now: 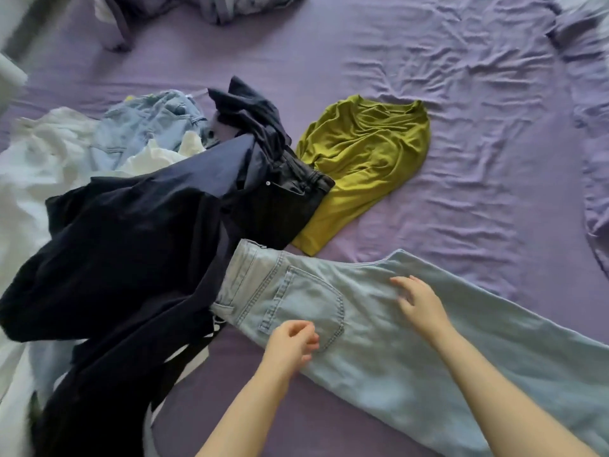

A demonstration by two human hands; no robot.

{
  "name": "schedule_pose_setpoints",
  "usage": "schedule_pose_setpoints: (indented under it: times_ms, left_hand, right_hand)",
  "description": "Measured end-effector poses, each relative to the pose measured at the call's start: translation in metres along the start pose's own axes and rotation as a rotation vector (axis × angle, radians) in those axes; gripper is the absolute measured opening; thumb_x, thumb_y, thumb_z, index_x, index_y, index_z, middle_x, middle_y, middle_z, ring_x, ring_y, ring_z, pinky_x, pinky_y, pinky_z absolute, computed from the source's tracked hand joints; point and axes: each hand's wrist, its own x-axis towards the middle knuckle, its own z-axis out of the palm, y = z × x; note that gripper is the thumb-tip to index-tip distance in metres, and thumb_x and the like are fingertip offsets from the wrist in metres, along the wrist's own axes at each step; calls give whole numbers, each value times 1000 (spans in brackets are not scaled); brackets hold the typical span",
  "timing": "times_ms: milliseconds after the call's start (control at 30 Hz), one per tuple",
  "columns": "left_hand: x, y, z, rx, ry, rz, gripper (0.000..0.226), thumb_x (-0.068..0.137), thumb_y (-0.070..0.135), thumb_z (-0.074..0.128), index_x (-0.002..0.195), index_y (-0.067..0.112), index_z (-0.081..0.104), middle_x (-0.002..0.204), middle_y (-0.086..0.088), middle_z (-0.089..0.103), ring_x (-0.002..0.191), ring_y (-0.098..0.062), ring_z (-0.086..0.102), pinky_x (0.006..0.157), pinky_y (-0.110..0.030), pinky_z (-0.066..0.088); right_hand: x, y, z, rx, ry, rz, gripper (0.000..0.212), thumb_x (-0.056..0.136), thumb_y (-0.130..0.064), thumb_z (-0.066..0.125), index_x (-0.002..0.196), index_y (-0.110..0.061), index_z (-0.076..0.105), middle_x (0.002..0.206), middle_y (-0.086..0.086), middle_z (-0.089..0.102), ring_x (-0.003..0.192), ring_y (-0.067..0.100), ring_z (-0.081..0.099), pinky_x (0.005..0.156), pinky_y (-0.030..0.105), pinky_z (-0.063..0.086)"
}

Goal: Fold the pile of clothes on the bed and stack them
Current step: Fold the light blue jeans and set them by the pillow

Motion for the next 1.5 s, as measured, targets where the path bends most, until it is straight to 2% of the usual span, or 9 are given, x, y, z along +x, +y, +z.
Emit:
schedule_pose_setpoints:
  times_ms: [333,567,667,867,967,1100,1167,1300,1500]
  left_hand:
    - [74,51,132,745,-154,397,34,93,15,53,126,12,58,126,-5,57,109,-19,58,95,-29,44]
    - [100,77,189,1069,-22,621,52,94,10,46,144,18,36,152,-10,25,133,-29,37,106,-37,34]
    - [111,93,203,1229,26,552,53,95,21,51,144,20,34,143,-10,36,125,-32,45,97,-41,40]
    - [128,116,210,1342,203,507,20,93,31,56,107,20,65,115,-11,49,103,-34,57,76,-35,43]
    - [129,111,217,1375,305,522,20,97,31,49,109,22,62,117,-9,53,106,-32,57,75,-34,41]
    - [127,113,240,1459,44,583,20,89,23,59,109,25,60,106,-2,64,84,-22,67,76,-32,51]
    - [121,115,265,1340,-124,490,22,86,21,65,107,26,59,92,0,66,61,-20,69,65,-29,55]
    - [111,100,313,1198,-341,302,24,86,12,70,102,15,53,85,-9,62,58,-28,69,56,-38,59]
    - [119,105,344,1049,-158,493,16,91,8,57,79,13,48,68,-13,69,65,-27,70,72,-49,57]
  right_hand:
    - [-23,126,-53,-12,102,281,44,89,-2,59,132,0,51,139,15,50,131,29,42,111,31,24]
    - [-29,199,-78,-192,100,440,54,96,-22,53,146,-13,32,150,9,33,139,29,25,112,35,25]
    - [-36,215,-91,-249,100,447,44,92,-31,58,132,-20,45,129,6,49,124,27,38,90,38,44]
    - [-44,244,-125,-309,74,468,13,91,-24,53,93,-23,40,110,1,57,105,24,49,68,33,38]
    - [-39,250,-134,-285,214,400,18,91,-24,56,105,-23,45,114,-1,55,112,23,46,69,33,39]
    - [-40,274,-146,-331,-2,401,43,94,-29,55,134,-23,41,135,-1,46,128,23,36,88,37,43]
    - [-44,288,-152,-364,-26,414,42,94,-29,53,134,-21,42,134,3,44,127,24,34,89,37,42]
    - [-50,301,-166,-387,-68,435,27,95,-25,49,120,-15,50,124,9,49,119,28,43,84,37,40]
    - [-27,296,-206,-338,320,331,23,91,-7,52,113,-13,49,120,10,52,113,30,49,72,35,32]
